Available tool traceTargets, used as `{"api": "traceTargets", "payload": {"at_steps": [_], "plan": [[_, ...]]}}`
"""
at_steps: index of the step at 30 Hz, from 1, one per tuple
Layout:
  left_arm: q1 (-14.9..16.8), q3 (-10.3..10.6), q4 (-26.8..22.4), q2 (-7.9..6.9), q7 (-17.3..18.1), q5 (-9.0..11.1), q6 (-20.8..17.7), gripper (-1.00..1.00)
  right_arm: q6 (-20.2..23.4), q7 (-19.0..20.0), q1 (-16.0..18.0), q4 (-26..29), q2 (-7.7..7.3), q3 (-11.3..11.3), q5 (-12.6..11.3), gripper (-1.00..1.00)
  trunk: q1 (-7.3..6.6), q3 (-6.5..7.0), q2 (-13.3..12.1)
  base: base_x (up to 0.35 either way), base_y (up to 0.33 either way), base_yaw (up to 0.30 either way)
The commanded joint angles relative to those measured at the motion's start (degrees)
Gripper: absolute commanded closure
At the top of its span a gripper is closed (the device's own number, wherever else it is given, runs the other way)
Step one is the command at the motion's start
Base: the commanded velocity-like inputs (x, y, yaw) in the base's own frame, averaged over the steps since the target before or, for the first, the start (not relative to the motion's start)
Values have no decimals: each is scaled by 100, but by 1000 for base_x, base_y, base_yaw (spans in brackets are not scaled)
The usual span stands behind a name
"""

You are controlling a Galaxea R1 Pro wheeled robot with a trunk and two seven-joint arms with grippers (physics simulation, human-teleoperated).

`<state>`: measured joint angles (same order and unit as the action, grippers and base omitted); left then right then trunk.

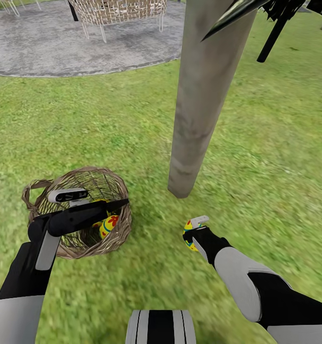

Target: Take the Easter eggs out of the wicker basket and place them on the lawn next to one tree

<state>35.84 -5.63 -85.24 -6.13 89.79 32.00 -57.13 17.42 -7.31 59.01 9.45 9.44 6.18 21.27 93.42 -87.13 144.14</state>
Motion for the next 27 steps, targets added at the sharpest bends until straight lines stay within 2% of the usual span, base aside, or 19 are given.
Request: {"api": "traceTargets", "payload": {"at_steps": [1,9,11,25,27], "plan": [[2,1,-1,-2,21,-1,-61,-100,24,1,-3,-1,5,78,12,-100,0,-4,1,0,0,0],[2,4,-1,-2,21,-1,-61,-100,24,1,-3,3,5,85,17,-100,0,-4,1,0,0,0],[2,1,-1,-2,21,-1,-61,-100,24,1,-3,2,5,85,17,-100,5,-48,3,0,0,0],[13,1,-1,-2,21,-1,-61,-100,24,1,-3,-2,5,86,16,-100,5,-48,3,0,0,0],[18,1,-1,-2,21,-1,-61,-100,24,1,-3,2,5,84,17,-100,0,-4,1,0,0,0]]}}
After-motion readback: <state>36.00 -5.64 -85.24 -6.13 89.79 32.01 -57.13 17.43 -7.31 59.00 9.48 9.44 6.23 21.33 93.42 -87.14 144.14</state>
